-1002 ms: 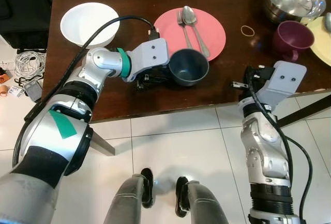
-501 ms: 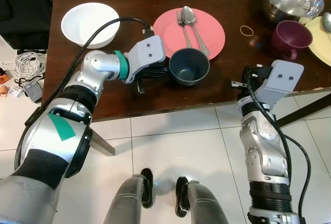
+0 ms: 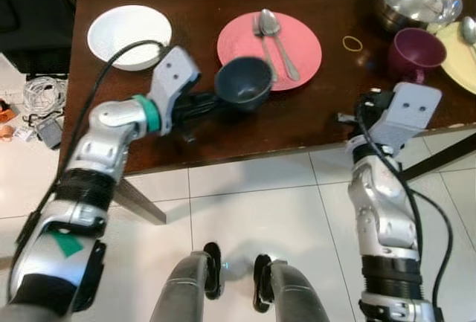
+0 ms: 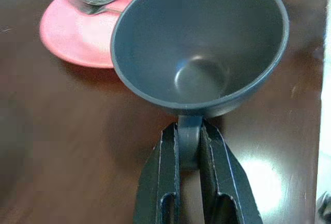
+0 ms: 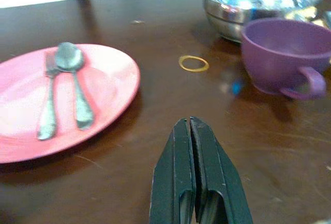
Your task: Setting the table
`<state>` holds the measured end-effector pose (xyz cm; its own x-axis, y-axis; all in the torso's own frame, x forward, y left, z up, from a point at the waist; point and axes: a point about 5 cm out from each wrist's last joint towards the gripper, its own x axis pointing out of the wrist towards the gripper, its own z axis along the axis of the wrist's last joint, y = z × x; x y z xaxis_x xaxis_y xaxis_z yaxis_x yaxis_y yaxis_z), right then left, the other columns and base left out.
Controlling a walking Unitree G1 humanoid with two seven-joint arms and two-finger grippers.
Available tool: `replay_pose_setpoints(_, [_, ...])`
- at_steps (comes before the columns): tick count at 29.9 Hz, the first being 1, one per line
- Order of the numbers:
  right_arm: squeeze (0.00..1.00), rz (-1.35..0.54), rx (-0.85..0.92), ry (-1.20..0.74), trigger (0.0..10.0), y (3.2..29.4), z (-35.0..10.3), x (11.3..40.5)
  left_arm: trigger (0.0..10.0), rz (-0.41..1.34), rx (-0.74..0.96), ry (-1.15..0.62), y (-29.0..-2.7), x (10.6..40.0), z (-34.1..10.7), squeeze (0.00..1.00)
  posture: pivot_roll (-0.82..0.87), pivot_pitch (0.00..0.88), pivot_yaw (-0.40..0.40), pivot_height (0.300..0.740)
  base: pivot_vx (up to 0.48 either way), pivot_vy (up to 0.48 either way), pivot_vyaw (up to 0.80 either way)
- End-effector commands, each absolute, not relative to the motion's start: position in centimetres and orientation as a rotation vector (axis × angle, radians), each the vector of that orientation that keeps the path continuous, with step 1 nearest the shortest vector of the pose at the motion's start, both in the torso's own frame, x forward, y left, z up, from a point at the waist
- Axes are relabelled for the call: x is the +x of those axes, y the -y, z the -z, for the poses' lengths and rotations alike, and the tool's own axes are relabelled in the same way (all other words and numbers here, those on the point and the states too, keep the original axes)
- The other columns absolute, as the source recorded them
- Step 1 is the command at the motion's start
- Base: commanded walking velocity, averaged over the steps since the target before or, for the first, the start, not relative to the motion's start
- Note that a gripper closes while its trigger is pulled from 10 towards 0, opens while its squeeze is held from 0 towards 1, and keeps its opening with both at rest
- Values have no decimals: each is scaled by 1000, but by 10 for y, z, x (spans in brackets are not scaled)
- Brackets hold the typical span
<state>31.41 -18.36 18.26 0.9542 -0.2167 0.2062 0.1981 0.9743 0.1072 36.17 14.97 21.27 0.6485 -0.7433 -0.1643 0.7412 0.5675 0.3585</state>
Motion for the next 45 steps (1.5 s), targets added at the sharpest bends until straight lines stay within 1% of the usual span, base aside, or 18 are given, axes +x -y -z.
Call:
replay_pose_setpoints(1, [0,218,75,180,10000,184,-174,314,10000,870,430,-10,-149,360,-211,0,104,167,91,740,0,0,0])
replay_pose_setpoints(3, [0,216,71,188,10000,182,-177,315,10000,847,458,-43,-157,357,-213,0,117,161,99,740,0,0,0])
replay_pose_setpoints(4, [0,213,73,200,10000,181,-180,316,10000,845,520,-57,-166,353,-215,0,126,156,104,740,0,0,0])
replay_pose_setpoints(5, [0,213,73,200,10000,181,-180,316,10000,845,520,-57,-166,353,-215,0,126,156,104,740,0,0,0])
replay_pose_setpoints(6, [0,206,83,216,10000,178,-183,317,10000,807,602,-95,-188,352,-224,0,141,149,111,740,0,0,0])
replay_pose_setpoints(10, [0,203,87,218,10000,176,-182,317,10000,765,638,-114,-197,351,-231,0,145,145,114,740,0,0,0])
replay_pose_setpoints(13, [0,195,94,214,10000,172,-180,317,10000,747,724,-149,-203,353,-228,0,143,139,118,740,0,0,0])
replay_pose_setpoints(20, [0,194,96,211,10000,171,-177,317,10000,707,693,-174,-204,361,-217,0,134,137,118,740,0,0,0])
replay_pose_setpoints(22, [0,193,95,200,10000,171,-173,316,10000,630,565,-143,-193,370,-208,0,122,136,114,740,0,0,0])
replay_pose_setpoints(26, [0,193,95,200,10000,171,-173,316,10000,630,565,-143,-193,370,-208,0,122,136,114,740,0,0,0])
replay_pose_setpoints(27, [0,190,96,197,10000,171,-172,315,10000,626,536,-132,-189,370,-206,173,119,137,109,740,0,0,0])
replay_pose_setpoints(28, [0,190,96,197,10000,171,-172,315,10000,626,536,-132,-189,370,-206,173,119,137,109,740,0,0,0])
replay_pose_setpoints(29, [0,188,95,195,10000,170,-172,315,10000,633,516,-128,-186,369,-204,1000,119,136,105,740,0,0,0])
replay_pose_setpoints(35, [0,176,94,193,10000,168,-172,317,10000,699,426,-106,-181,361,-209,1000,128,136,101,740,0,0,0])
replay_pose_setpoints(41, [0,169,95,191,10000,166,-171,318,10000,706,374,-69,-189,356,-217,1000,132,140,102,740,0,0,0])
replay_pose_setpoints(42, [0,168,96,190,10000,166,-171,318,10000,699,374,-47,-195,353,-218,0,134,142,100,740,0,0,0])
replay_pose_setpoints(44, [0,168,96,190,10000,166,-171,318,10000,699,374,-47,-195,353,-218,0,134,142,100,740,0,0,0])
replay_pose_setpoints(45, [0,166,96,189,10000,165,-171,318,10000,706,374,-47,-202,349,-216,0,135,144,100,740,0,0,0])
